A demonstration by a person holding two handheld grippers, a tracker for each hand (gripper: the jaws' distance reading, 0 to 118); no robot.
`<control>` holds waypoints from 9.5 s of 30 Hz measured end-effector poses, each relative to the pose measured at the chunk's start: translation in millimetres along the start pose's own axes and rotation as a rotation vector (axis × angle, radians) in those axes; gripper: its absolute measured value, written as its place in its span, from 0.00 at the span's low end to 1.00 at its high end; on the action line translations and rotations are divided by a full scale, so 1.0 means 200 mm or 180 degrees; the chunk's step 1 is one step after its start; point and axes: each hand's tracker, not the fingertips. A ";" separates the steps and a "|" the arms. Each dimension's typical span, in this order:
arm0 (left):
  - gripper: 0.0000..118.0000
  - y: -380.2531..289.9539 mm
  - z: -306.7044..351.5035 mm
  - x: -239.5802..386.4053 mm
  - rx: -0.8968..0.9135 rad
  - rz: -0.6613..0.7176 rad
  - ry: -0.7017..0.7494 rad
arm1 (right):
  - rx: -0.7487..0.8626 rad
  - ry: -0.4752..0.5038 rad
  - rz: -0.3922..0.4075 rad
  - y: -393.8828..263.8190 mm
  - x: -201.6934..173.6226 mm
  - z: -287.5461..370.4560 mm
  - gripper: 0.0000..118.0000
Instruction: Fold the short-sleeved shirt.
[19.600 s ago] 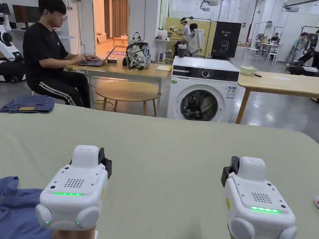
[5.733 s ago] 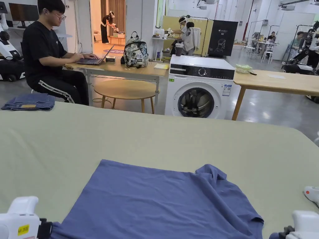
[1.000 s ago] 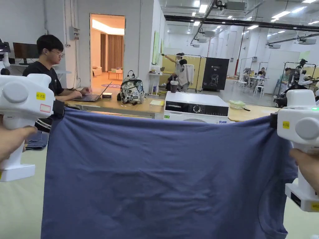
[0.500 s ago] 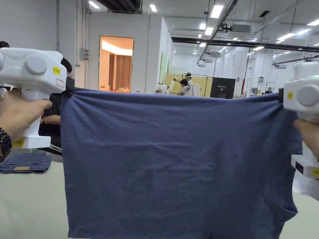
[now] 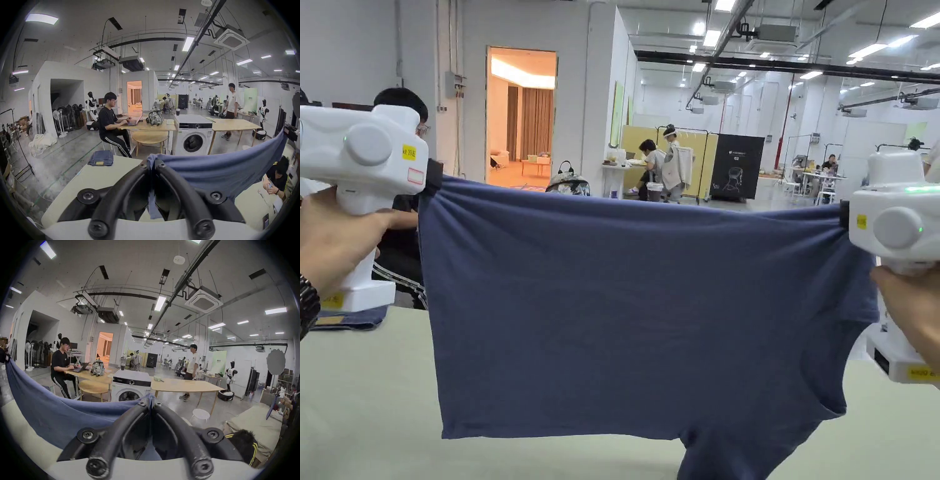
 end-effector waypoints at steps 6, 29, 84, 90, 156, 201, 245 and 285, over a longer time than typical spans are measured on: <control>0.00 -0.41 -0.01 -0.04 -0.0332 0.0109 -0.0125 | -0.0309 0.0048 0.0059 -0.39 0.00 0.12 0.00; 0.00 -1.12 0.77 -0.22 -0.0568 0.0301 -0.0364 | -0.0607 0.0228 0.0258 -0.91 0.07 1.20 0.00; 0.36 -2.07 0.84 0.00 -0.1779 0.0294 -0.0582 | -0.1959 0.0388 -0.0346 -1.73 -0.04 1.47 0.60; 0.36 -1.97 0.89 0.23 -0.0953 0.0229 -0.0594 | -0.1067 0.0419 -0.0564 -1.68 -0.21 1.44 0.57; 0.01 -2.53 0.87 -0.18 -0.3028 -0.0017 -0.0250 | -0.3273 0.0435 -0.0012 -2.18 -0.01 1.55 0.53; 0.02 -2.16 -0.12 -0.16 -0.2515 0.0494 -0.0244 | -0.2809 0.0602 -0.0369 -2.03 -0.16 0.39 0.11; 0.07 -2.11 0.19 -0.17 -0.2731 0.0480 -0.0382 | -0.1060 0.0587 -0.0593 -1.71 -0.41 1.07 0.00; 0.02 -2.18 0.27 -0.12 -0.2722 0.0397 -0.0415 | -0.3417 0.0756 -0.0045 -2.22 -0.07 0.62 0.41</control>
